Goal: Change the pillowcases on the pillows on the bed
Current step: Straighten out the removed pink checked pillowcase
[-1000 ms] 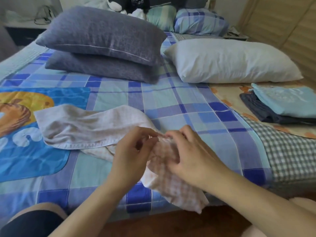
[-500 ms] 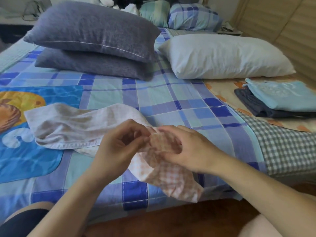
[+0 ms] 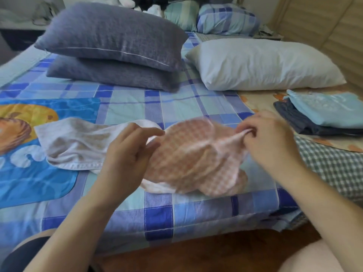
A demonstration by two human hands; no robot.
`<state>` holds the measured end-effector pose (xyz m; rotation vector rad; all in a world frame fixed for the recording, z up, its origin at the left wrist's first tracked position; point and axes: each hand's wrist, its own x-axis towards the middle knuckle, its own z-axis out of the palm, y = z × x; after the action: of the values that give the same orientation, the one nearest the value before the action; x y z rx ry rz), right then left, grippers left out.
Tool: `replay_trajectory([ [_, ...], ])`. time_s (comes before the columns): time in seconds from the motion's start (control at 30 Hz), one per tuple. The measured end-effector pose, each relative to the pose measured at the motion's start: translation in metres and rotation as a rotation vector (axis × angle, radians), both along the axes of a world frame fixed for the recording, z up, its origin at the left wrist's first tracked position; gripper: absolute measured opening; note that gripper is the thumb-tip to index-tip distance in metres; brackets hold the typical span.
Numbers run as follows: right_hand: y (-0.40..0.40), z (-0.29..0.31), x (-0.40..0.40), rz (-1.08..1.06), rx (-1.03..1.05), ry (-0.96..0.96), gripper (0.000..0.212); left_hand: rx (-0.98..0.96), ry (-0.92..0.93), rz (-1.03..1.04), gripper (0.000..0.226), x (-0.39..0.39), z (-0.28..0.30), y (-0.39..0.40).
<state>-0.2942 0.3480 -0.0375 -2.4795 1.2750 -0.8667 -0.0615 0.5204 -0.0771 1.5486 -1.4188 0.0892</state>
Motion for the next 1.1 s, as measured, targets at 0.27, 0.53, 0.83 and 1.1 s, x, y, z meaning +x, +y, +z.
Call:
replay_trajectory([
  [0.27,-0.059,0.025,0.002,-0.224,0.424,-0.752,0.039,0.175,-0.041,-0.018,0.003,-0.014,-0.008,-0.012],
  [0.53,-0.076,-0.004,-0.015,-0.32,0.064,0.128,0.038,0.317,-0.312,-0.197,0.041,-0.062,-0.041,-0.008],
  [0.83,0.026,-0.03,0.018,0.636,0.111,0.236,0.013,0.296,0.042,-0.024,0.033,-0.052,-0.032,-0.009],
  [1.1,0.014,0.02,0.005,0.488,0.036,-0.232,0.011,0.097,0.095,0.468,0.041,0.012,-0.022,-0.026],
])
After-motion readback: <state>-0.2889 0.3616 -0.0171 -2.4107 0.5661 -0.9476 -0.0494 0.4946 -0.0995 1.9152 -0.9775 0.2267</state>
